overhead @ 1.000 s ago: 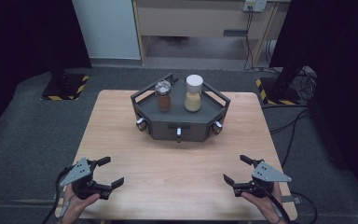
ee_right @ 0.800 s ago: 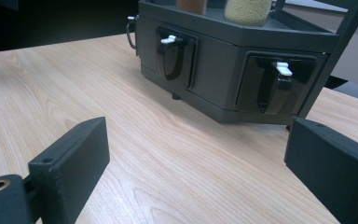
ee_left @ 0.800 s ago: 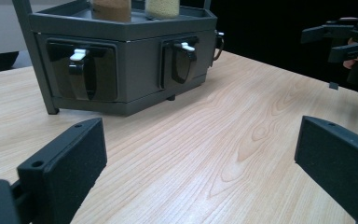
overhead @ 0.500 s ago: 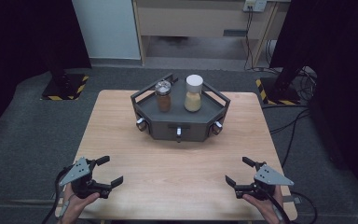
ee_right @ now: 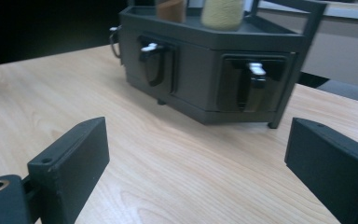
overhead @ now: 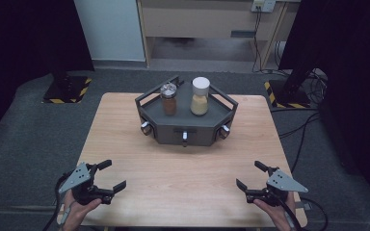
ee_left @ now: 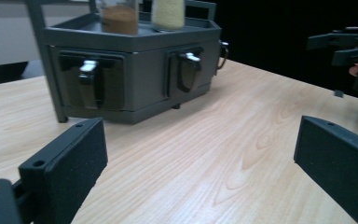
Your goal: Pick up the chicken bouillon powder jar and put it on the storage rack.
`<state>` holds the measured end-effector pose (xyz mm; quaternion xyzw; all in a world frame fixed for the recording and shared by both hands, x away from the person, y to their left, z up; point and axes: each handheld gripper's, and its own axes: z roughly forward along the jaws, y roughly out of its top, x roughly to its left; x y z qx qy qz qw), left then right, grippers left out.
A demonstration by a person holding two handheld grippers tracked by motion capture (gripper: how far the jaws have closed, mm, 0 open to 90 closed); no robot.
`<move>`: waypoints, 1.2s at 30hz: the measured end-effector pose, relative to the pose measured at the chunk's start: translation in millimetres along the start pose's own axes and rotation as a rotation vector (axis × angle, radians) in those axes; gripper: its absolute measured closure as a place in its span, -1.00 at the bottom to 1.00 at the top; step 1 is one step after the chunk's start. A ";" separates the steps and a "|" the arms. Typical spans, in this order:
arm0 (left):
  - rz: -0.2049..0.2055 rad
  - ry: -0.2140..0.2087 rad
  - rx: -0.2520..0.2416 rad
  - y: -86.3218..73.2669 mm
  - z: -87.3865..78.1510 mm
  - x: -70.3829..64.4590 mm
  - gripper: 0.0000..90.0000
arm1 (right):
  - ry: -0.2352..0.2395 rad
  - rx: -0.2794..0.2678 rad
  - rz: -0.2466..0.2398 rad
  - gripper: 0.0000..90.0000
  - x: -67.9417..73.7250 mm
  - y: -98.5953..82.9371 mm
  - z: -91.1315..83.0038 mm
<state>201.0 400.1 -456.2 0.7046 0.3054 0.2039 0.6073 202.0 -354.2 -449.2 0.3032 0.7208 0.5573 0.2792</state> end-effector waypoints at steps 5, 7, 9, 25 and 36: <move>-0.001 0.026 -0.009 -0.7 -1.6 0.2 -0.96 | -0.045 -0.016 0.032 -0.85 -3.8 -4.0 -5.3; -0.002 0.036 -0.010 -1.0 -2.2 0.9 -0.96 | -0.059 -0.020 0.041 -0.85 -5.7 -5.4 -7.1; -0.006 0.046 -0.014 -1.7 -3.1 1.5 -0.96 | -0.074 -0.024 0.045 -0.85 -7.0 -6.6 -8.7; -0.030 0.109 -0.026 -5.4 -8.8 7.4 -0.96 | -0.122 -0.031 0.073 -0.85 -11.4 -9.9 -12.4; -0.028 0.104 -0.018 -4.9 -7.7 8.0 -0.96 | -0.118 -0.027 0.070 -0.84 -11.3 -9.6 -10.9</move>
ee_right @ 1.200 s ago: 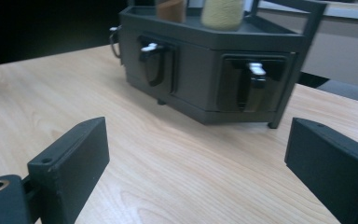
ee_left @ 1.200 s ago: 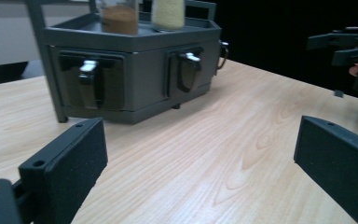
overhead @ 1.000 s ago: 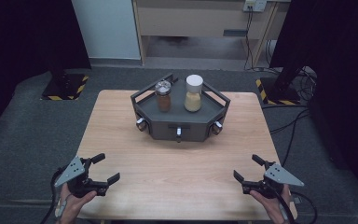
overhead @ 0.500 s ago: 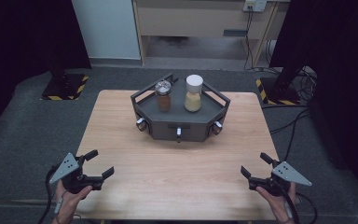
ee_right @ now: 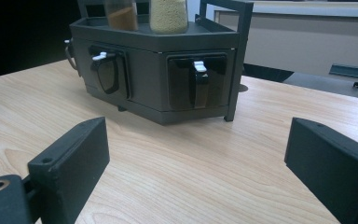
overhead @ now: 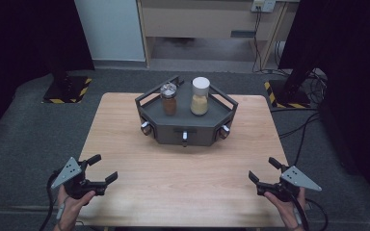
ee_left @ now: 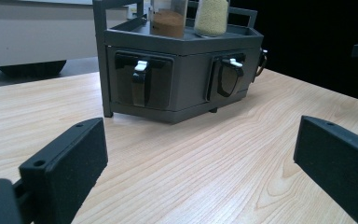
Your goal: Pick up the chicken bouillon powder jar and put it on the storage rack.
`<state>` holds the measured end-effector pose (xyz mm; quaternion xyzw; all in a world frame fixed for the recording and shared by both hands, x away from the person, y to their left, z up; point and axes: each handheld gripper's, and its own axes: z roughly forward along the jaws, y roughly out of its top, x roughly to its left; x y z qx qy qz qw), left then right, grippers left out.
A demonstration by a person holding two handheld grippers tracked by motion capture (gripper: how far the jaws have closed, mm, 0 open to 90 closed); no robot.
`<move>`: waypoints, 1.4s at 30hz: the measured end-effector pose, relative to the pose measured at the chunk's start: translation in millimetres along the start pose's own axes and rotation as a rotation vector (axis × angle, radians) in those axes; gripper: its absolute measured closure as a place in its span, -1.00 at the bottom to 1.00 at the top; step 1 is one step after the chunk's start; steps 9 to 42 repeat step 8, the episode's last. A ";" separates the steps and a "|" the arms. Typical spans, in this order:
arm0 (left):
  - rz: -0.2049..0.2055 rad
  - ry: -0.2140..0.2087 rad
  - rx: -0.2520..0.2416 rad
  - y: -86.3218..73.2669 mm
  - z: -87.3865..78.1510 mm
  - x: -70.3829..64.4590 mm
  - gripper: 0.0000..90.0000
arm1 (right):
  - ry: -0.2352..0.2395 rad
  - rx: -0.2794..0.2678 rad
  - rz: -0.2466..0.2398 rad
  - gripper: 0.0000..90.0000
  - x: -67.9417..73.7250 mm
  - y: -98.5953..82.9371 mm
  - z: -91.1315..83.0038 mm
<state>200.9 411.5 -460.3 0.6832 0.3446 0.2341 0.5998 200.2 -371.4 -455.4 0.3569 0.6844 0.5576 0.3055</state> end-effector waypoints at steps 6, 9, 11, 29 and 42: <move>0.000 -0.001 0.002 0.2 0.4 0.0 -0.96 | 0.002 0.002 0.002 -0.84 0.2 0.2 0.1; 0.001 -0.001 0.001 0.2 0.4 0.0 -0.96 | 0.002 0.002 0.001 -0.84 0.1 0.3 0.3; 0.001 -0.001 0.001 0.2 0.4 0.0 -0.96 | 0.002 0.002 0.001 -0.84 0.1 0.3 0.3; 0.001 -0.001 0.001 0.2 0.4 0.0 -0.96 | 0.002 0.002 0.001 -0.84 0.1 0.3 0.3; 0.001 -0.001 0.001 0.2 0.4 0.0 -0.96 | 0.002 0.002 0.001 -0.84 0.1 0.3 0.3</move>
